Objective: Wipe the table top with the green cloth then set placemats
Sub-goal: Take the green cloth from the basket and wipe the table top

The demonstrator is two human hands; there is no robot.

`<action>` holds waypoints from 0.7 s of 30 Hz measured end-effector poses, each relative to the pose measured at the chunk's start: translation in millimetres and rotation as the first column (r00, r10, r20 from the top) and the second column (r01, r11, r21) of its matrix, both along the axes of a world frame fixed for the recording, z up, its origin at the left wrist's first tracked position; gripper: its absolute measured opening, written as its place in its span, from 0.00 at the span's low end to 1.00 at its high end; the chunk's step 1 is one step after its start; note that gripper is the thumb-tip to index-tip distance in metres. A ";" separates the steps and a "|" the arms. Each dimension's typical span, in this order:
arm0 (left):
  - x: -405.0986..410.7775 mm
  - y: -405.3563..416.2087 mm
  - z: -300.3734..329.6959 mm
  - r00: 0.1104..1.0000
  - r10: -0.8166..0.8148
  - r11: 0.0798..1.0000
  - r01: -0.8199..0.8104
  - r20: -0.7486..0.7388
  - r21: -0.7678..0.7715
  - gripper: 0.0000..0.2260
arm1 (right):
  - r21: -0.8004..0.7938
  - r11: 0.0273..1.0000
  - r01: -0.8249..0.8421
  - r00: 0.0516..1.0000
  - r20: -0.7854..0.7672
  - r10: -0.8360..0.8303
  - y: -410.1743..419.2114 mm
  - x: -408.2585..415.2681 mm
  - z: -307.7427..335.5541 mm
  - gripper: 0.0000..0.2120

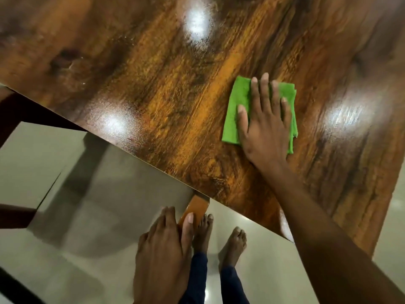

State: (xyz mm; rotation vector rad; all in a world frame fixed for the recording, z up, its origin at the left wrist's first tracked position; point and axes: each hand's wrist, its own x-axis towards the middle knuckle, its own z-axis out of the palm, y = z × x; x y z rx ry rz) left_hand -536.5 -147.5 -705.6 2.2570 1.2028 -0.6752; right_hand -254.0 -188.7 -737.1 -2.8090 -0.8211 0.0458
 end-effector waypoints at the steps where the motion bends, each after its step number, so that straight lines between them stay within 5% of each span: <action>1: 2.8 0.9 0.0 1.000 0.012 1.000 -0.012 0.001 -0.001 0.40 | -0.012 1.000 -0.006 1.000 -0.007 0.006 -2.6 -13.0 0.6 0.31; 9: 29.5 16.0 -8.2 0.955 0.030 0.975 -0.094 0.296 0.203 0.33 | -0.059 0.993 -0.104 0.995 -0.005 0.104 9.8 -79.1 -0.6 0.32; 16: 33.7 5.2 -22.3 0.994 0.083 0.987 -0.092 0.073 0.129 0.41 | -0.076 0.980 -0.185 0.982 0.013 0.186 25.5 -84.7 -2.4 0.33; 21: 34.2 9.9 -24.0 0.999 0.000 0.977 -0.007 0.032 0.211 0.37 | -0.025 0.968 -0.251 0.967 0.046 0.252 93.4 -49.7 -4.7 0.32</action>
